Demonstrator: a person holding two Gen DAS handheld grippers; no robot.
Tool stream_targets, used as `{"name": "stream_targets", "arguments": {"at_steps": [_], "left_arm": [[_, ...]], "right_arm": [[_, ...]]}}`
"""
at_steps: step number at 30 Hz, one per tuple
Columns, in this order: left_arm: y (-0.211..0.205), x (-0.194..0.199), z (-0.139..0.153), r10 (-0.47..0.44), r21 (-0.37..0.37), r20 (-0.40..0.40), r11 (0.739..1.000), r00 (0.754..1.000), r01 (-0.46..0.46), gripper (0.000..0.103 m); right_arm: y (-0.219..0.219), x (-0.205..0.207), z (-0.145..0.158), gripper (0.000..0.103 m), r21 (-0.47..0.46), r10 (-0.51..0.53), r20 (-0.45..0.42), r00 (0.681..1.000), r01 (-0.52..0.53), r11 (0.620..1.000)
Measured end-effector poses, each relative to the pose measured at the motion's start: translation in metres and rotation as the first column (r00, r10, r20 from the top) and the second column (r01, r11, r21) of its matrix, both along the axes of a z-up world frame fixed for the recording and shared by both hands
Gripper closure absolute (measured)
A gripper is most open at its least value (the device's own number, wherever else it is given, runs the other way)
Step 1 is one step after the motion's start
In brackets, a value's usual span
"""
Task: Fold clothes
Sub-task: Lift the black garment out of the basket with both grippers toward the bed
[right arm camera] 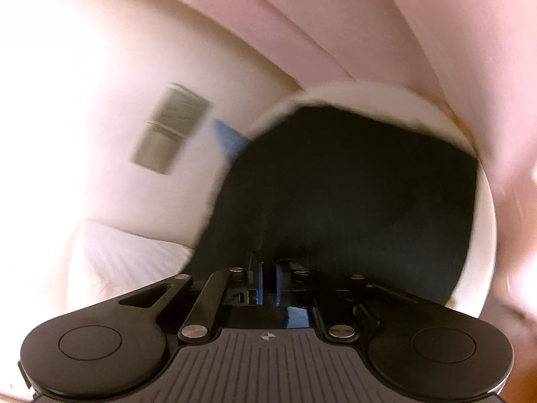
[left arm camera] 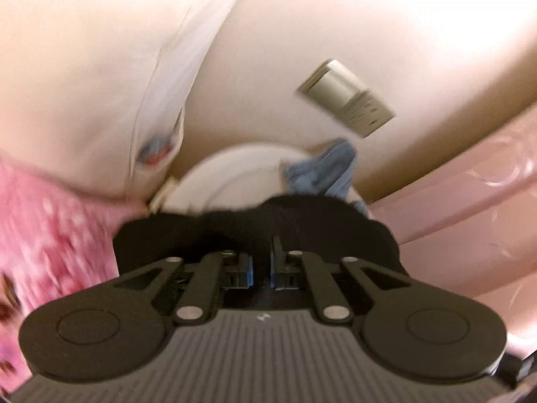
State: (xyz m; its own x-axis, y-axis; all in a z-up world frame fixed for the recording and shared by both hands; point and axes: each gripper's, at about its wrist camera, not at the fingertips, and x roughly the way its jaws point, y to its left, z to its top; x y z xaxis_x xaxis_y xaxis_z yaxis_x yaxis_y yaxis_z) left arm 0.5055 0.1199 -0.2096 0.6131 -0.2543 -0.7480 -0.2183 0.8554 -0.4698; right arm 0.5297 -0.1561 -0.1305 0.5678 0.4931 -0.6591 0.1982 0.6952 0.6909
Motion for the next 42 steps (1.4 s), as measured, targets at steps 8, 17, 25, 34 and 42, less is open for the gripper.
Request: {"name": "stream_targets", "arguments": {"at_steps": [8, 17, 25, 34, 42], "left_arm": [[-0.01, -0.05, 0.097, 0.03, 0.065, 0.213, 0.997, 0.977, -0.045, 0.098], [0.013, -0.139, 0.178, 0.165, 0.062, 0.378, 0.977, 0.911, -0.202, 0.098], [0.035, -0.247, 0.258, 0.261, 0.101, 0.574, 0.918, 0.776, -0.384, 0.098], [0.05, -0.449, 0.309, 0.439, 0.117, 0.663, 0.739, 0.606, -0.663, 0.098], [0.054, -0.655, 0.331, 0.724, 0.082, 0.587, 0.391, 0.362, -0.917, 0.096]], "right_arm": [[0.031, 0.003, 0.129, 0.098, -0.017, 0.17, 0.419, 0.892, -0.179, 0.984], [0.062, -0.018, 0.227, 0.098, 0.014, 0.259, 0.644, 0.72, -0.349, 0.937], [0.114, -0.06, 0.292, 0.098, 0.056, 0.284, 0.806, 0.52, -0.544, 0.837], [0.203, -0.17, 0.33, 0.098, 0.066, 0.334, 0.882, 0.333, -0.789, 0.611], [0.327, -0.319, 0.345, 0.097, -0.009, 0.57, 0.81, 0.141, -0.968, 0.251]]}}
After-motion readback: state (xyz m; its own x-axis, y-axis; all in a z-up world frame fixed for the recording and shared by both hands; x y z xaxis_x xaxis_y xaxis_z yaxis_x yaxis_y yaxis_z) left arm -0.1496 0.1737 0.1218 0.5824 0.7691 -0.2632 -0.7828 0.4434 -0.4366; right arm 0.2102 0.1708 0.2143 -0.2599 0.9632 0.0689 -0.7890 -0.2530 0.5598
